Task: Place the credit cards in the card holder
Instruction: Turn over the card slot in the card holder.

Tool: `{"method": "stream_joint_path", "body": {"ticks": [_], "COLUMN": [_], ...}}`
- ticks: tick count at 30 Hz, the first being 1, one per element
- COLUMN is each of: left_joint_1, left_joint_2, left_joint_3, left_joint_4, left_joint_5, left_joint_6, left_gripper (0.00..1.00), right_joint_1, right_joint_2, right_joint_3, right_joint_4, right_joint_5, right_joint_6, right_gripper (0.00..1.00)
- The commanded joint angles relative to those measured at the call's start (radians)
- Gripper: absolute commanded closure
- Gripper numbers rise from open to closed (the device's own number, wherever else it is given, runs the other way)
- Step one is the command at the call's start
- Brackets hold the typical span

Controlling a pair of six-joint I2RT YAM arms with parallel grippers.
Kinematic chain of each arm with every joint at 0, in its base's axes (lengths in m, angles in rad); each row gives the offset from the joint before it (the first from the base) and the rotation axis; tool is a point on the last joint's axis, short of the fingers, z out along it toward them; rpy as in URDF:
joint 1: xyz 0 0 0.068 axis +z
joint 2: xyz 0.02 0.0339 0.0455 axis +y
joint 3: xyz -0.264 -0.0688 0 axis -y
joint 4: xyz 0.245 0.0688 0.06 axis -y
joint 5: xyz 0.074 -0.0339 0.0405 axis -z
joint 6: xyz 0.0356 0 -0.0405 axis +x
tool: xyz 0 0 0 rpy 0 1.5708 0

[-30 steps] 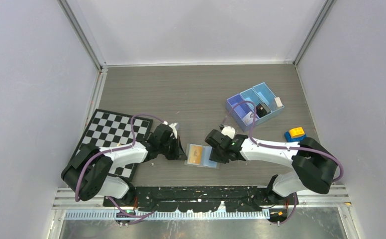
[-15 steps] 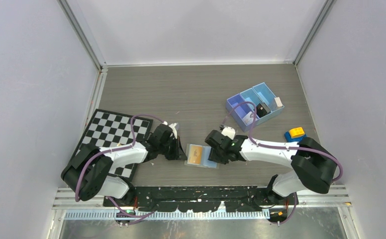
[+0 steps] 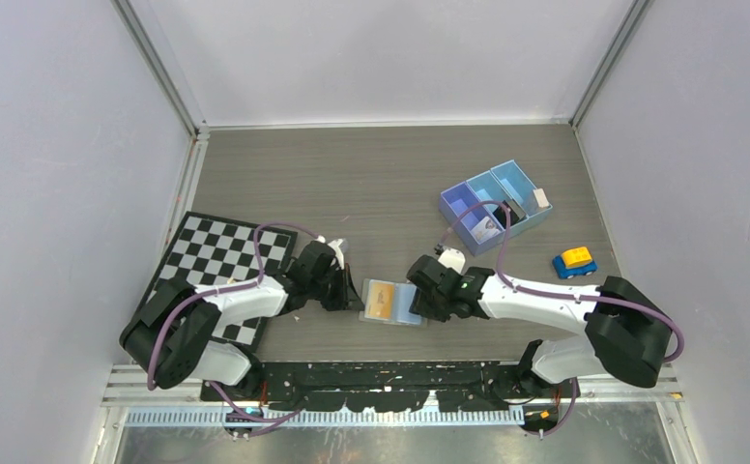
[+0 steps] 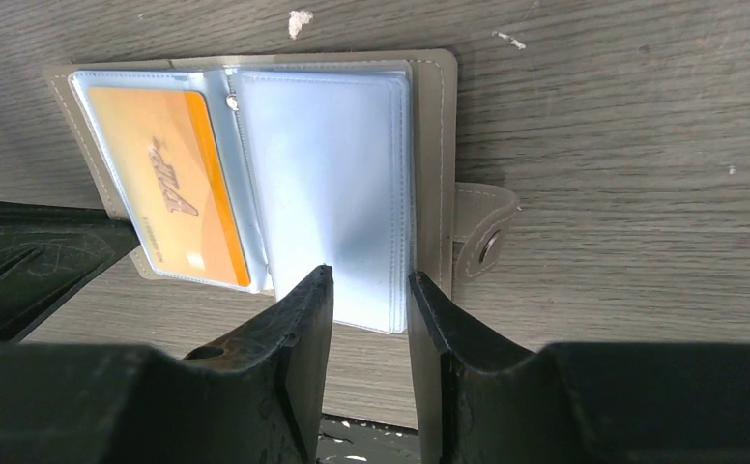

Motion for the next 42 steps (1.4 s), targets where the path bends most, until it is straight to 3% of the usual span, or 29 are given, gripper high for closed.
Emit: {"method": "stream_joint_path", "body": {"ticks": [1,15,27,42], "left_joint_1": [-0.002,-0.001,-0.002,-0.002], "left_joint_2": [0.020,0.010,0.019,0.008], "left_joint_3": [-0.010,-0.018,-0.004,-0.013], "left_joint_4": [0.046,0.049,0.044,0.071], "left_joint_5": [0.013,0.017,0.015,-0.011], "left_joint_6": [-0.001,-0.004,-0.001,-0.004], "left_gripper": [1.00,1.00,1.00,1.00], "right_joint_1": [0.000,-0.006,-0.006,-0.005], "right_joint_2": [-0.009,0.033,-0.013,0.130], "right_joint_3": [-0.012,-0.029,0.023,0.223], "right_joint_4": [0.054,0.084,0.177,0.267], "right_joint_5": [0.005,0.001,-0.033,-0.133], "right_joint_6": [0.028,0.031,-0.046,-0.204], "right_gripper": [0.62,0.67,0.64,0.58]}}
